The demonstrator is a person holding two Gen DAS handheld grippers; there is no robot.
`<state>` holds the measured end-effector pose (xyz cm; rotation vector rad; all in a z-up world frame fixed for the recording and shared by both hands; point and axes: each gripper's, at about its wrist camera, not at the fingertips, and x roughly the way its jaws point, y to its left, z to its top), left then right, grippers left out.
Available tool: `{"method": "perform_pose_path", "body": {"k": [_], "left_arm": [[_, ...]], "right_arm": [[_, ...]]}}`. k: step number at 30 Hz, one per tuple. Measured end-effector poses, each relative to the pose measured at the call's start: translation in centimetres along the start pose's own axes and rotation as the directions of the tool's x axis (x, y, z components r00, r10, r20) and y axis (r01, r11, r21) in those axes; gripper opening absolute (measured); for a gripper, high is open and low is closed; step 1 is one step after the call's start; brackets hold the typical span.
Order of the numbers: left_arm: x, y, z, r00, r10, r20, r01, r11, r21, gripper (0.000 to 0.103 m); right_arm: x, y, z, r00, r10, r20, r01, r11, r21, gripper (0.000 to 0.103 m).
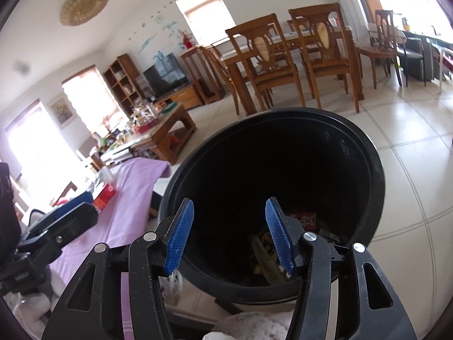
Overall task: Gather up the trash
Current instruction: 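Carry the card and bag over the bin and open both tools, then grasp the white cup with the left tool while the right grasps the red milk carton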
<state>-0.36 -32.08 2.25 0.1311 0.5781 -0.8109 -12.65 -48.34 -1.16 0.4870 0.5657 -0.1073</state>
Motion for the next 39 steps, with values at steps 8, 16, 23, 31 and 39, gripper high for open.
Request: {"method": "perform_pose_path", "body": {"k": [8, 16, 23, 31, 39], "left_arm": [[-3.7, 3.4, -0.4, 0.998, 0.052, 0.047, -0.051, 0.998, -0.021, 0.097], [-6.5, 10.1, -2.1, 0.990, 0.136, 0.036, -0.131, 0.985, -0.108, 0.098], [-9.9, 20.6, -3.7, 0.962, 0.271, 0.022, -0.253, 0.921, -0.297, 0.098], [-7.9, 28.8, -3.0, 0.941, 0.329, -0.077, -0.337, 0.893, -0.299, 0.098], [-3.7, 31.9, -3.1, 0.940, 0.279, -0.198, -0.327, 0.902, -0.283, 0.069]], "right_arm": [[1.4, 5.9, 0.7, 1.000, 0.021, 0.019, -0.019, 0.996, -0.088, 0.077], [5.1, 13.9, 0.9, 0.999, 0.042, 0.019, -0.036, 0.975, -0.221, 0.078], [9.0, 20.9, 0.0, 0.993, 0.112, -0.047, -0.121, 0.945, -0.302, 0.078], [14.2, 27.4, -0.9, 0.978, 0.149, -0.145, -0.193, 0.912, -0.362, 0.078], [20.1, 32.3, -1.2, 0.954, 0.120, -0.275, -0.248, 0.832, -0.497, 0.093]]}}
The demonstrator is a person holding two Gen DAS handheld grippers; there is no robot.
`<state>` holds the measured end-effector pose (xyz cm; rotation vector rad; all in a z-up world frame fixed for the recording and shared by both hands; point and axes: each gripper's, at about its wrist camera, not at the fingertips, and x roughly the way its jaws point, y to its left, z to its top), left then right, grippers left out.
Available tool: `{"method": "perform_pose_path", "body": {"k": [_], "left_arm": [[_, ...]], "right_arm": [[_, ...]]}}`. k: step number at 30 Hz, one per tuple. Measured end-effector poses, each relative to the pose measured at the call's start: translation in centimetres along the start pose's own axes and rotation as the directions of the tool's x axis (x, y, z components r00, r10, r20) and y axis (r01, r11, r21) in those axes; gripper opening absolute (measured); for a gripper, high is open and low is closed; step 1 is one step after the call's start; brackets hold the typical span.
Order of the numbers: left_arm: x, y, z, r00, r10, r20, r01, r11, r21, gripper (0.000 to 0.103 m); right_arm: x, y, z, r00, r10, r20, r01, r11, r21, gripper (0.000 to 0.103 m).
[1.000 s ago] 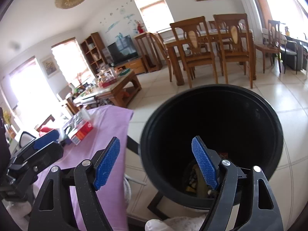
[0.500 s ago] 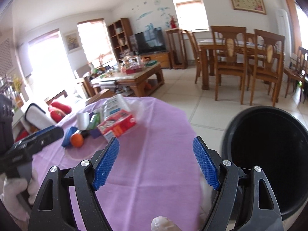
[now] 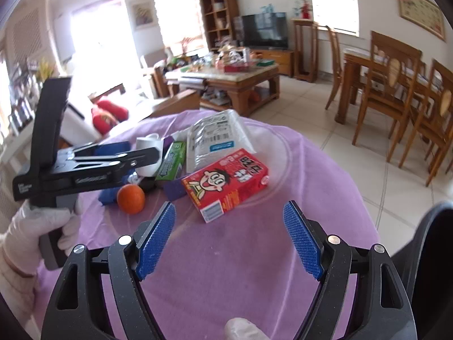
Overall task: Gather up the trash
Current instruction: 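Grasp the white cup with the left tool while the right grasps the red milk carton, then carry the white cup and red carton over the black bin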
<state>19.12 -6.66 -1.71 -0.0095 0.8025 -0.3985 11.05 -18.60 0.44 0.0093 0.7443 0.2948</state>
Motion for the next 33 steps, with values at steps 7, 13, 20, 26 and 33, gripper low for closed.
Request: {"method": "perform_pose_path", "body": {"k": [7, 13, 20, 26, 33], "left_arm": [[0.5, 1.5, -0.8, 0.998, -0.062, 0.001, 0.062, 0.996, -0.067, 0.039], [-1.4, 2.0, -1.0, 0.992, -0.089, 0.091, 0.095, 0.994, -0.063, 0.039], [-1.9, 1.5, -0.4, 0.989, -0.096, 0.109, 0.102, 0.994, -0.046, 0.040], [-2.2, 1.8, -0.4, 0.988, -0.091, 0.128, 0.097, 0.994, -0.042, 0.040], [-4.1, -0.7, -0.7, 0.974, -0.146, 0.174, 0.151, 0.988, -0.016, 0.040]], "right_arm": [[6.0, 0.9, 2.1, 0.995, -0.044, -0.085, 0.032, 0.990, -0.135, 0.098], [9.2, 1.0, 3.2, 0.988, -0.010, -0.155, -0.019, 0.983, -0.182, 0.098], [9.7, 1.7, 3.4, 0.988, -0.016, -0.155, -0.014, 0.982, -0.190, 0.091], [6.3, 1.9, 2.1, 0.992, 0.051, -0.120, -0.065, 0.991, -0.116, 0.091], [-2.6, -1.0, -0.5, 0.983, 0.159, 0.096, -0.168, 0.981, 0.099, 0.091]]}}
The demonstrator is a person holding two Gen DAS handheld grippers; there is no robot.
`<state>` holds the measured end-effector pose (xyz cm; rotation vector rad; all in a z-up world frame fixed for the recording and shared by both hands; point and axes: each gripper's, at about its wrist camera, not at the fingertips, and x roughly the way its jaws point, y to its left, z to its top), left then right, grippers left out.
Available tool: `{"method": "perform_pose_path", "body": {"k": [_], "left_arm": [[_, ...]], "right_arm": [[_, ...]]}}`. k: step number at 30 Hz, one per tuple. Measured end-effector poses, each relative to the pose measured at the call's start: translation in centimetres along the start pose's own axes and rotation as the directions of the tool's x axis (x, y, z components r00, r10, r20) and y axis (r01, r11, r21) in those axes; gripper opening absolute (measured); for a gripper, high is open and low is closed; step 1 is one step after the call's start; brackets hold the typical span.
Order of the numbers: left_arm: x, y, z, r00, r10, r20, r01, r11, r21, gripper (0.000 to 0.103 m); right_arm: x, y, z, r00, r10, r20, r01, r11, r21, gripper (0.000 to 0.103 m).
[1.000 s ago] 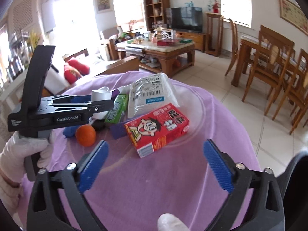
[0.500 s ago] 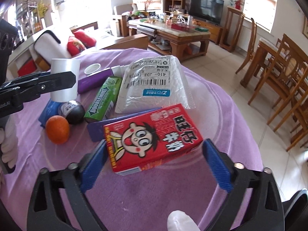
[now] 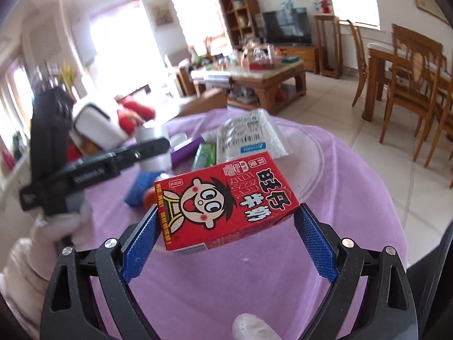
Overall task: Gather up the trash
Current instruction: 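Carry the white cup and red carton over the black bin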
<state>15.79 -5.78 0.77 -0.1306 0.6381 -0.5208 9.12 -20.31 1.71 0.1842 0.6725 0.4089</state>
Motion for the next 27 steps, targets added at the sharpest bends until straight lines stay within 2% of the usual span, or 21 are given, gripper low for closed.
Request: {"method": "perform_pose_path", "body": {"k": [5, 9, 13, 17, 21, 27], "left_arm": [[-1.7, -6.1, -1.0, 0.995, -0.097, 0.023, 0.096, 0.994, 0.054, 0.040], [-1.9, -11.3, -1.5, 0.986, -0.164, 0.013, 0.162, 0.982, 0.097, 0.040], [-1.4, -16.7, -2.4, 0.977, -0.215, -0.005, 0.213, 0.965, 0.151, 0.040], [-0.1, -21.7, -3.7, 0.962, -0.270, -0.044, 0.274, 0.943, 0.188, 0.040], [1.6, -25.6, -4.8, 0.947, -0.308, -0.088, 0.320, 0.922, 0.217, 0.040], [4.3, -29.7, -6.4, 0.930, -0.337, -0.145, 0.362, 0.906, 0.220, 0.040]], "right_arm": [[-7.1, -2.3, -2.2, 0.988, -0.042, 0.148, 0.033, 0.997, 0.067, 0.091], [-13.5, -5.8, -4.4, 0.963, -0.111, 0.246, 0.081, 0.988, 0.130, 0.091], [-19.6, -9.5, -6.9, 0.936, -0.174, 0.305, 0.115, 0.972, 0.203, 0.091], [-24.5, -13.7, -9.5, 0.913, -0.243, 0.329, 0.157, 0.950, 0.268, 0.091], [-28.1, -17.6, -12.6, 0.899, -0.297, 0.324, 0.183, 0.923, 0.338, 0.091], [-30.2, -22.3, -16.2, 0.898, -0.335, 0.287, 0.193, 0.883, 0.429, 0.091]]}}
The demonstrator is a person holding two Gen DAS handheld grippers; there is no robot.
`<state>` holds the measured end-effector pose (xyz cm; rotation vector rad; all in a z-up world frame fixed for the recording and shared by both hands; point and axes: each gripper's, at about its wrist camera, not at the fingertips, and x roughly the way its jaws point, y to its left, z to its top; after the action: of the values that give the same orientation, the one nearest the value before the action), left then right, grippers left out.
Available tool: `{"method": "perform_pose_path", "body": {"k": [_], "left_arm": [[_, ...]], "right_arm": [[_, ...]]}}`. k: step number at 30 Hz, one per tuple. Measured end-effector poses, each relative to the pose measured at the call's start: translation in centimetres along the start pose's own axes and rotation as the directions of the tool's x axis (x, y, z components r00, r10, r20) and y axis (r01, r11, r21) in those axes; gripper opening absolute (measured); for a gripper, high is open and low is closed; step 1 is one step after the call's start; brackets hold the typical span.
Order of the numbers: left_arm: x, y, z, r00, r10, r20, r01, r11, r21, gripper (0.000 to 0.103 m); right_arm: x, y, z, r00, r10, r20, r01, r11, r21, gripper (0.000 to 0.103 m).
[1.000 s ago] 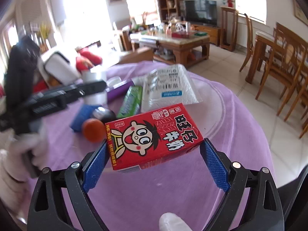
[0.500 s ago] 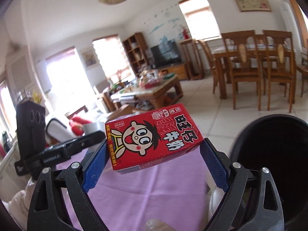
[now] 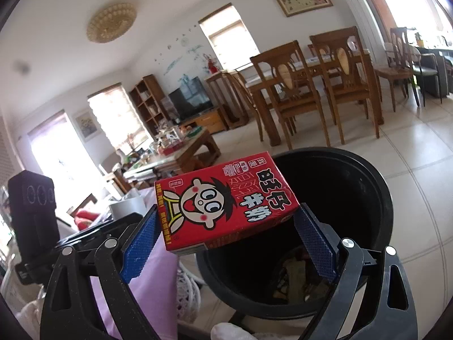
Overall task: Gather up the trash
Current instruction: 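Carry the white cup and red carton over the black bin, then open both tools to drop the cup and carton into the bin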
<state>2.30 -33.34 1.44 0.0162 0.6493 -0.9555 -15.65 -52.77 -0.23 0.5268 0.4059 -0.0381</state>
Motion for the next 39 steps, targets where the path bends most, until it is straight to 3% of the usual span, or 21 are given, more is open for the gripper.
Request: {"method": "perform_pose_path", "body": {"k": [5, 19, 39], "left_arm": [[2.4, -1.0, -0.7, 0.999, 0.002, -0.048, -0.002, 1.000, 0.008, 0.040], [6.3, -1.3, -1.4, 0.990, 0.009, -0.138, -0.010, 1.000, -0.006, 0.041], [6.1, -2.0, -0.9, 0.991, 0.010, -0.130, -0.010, 1.000, -0.005, 0.042]], "right_arm": [[0.6, -3.2, -0.8, 1.000, -0.006, -0.010, 0.006, 0.998, 0.066, 0.091], [3.6, -3.6, -1.2, 1.000, -0.010, -0.029, 0.013, 0.994, 0.107, 0.091], [3.5, -2.1, -1.8, 0.997, -0.038, -0.064, 0.045, 0.992, 0.120, 0.092]]}}
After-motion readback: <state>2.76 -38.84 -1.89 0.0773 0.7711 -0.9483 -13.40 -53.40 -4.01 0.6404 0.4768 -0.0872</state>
